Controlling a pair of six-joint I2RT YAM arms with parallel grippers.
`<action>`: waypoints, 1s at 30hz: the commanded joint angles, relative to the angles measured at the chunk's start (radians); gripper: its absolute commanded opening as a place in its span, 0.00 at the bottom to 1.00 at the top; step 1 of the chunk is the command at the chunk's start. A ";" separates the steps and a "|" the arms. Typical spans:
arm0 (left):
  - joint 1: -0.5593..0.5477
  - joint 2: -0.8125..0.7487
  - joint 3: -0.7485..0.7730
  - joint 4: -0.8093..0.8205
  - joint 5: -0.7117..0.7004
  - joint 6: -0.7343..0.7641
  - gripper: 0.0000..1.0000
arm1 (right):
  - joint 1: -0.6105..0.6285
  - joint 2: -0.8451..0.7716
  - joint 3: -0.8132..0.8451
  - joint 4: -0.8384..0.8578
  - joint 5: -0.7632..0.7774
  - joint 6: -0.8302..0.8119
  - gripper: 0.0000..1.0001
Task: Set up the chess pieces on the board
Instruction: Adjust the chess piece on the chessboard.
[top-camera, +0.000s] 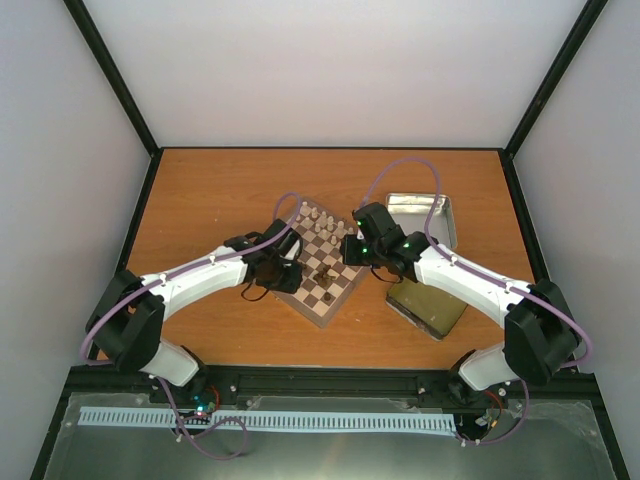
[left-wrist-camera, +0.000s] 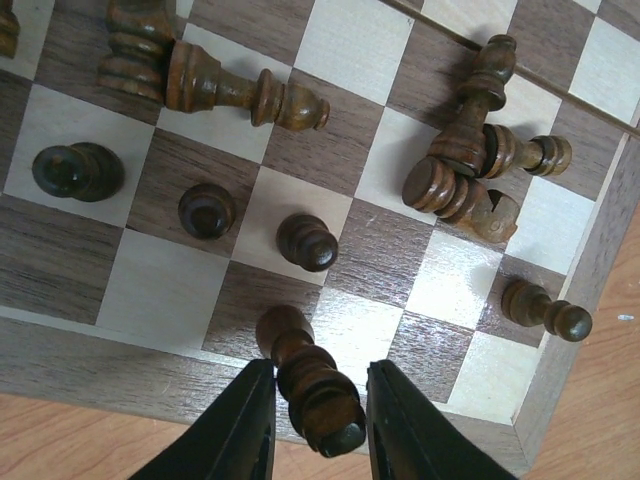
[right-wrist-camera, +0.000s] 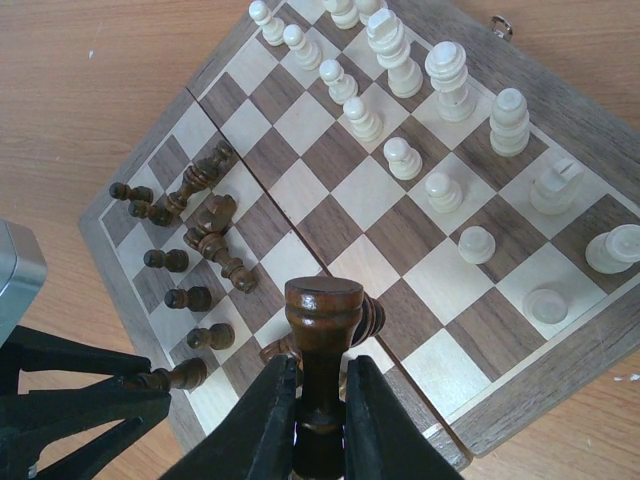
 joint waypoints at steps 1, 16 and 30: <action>0.005 -0.008 0.044 -0.008 -0.016 0.028 0.25 | -0.010 -0.033 -0.011 0.018 0.023 -0.008 0.13; 0.005 -0.044 0.045 -0.015 -0.054 0.112 0.19 | -0.022 -0.134 -0.024 -0.021 0.220 0.013 0.13; 0.005 -0.053 0.044 -0.062 -0.193 0.108 0.16 | -0.026 -0.176 -0.044 -0.041 0.287 0.020 0.13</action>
